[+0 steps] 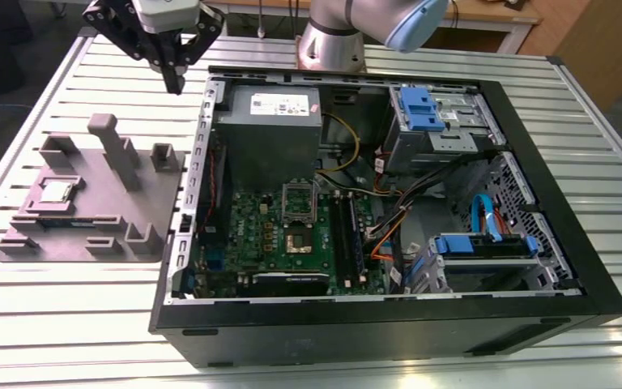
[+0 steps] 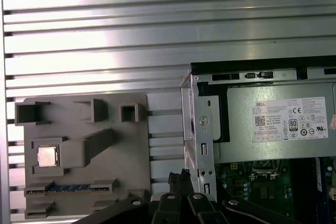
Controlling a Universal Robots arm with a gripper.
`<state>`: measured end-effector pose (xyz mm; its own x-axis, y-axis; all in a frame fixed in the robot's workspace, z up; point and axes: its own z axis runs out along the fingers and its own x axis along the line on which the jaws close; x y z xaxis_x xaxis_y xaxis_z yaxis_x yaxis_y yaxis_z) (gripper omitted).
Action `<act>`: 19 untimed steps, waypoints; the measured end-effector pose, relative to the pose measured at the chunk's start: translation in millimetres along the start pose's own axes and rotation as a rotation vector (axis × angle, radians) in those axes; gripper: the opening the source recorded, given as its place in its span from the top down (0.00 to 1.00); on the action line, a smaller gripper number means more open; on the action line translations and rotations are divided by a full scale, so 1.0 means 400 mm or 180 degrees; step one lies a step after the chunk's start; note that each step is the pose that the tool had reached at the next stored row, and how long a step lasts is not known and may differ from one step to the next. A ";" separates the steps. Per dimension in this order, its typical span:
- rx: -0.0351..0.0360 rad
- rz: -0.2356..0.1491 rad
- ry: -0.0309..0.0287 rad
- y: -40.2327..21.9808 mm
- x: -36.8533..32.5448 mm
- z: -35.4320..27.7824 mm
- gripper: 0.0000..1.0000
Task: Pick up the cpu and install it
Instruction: 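Reach for the cpu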
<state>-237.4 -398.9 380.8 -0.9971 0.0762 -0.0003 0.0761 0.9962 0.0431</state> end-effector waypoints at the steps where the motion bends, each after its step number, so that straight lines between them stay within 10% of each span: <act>1: 0.0000 0.0000 0.0000 0.000 0.001 0.000 0.90; 19: 0.0000 0.0000 0.0000 -0.002 0.022 0.000 0.90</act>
<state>-246.4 -398.9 380.8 -0.9971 0.0763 -0.0004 0.0762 0.9962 0.0431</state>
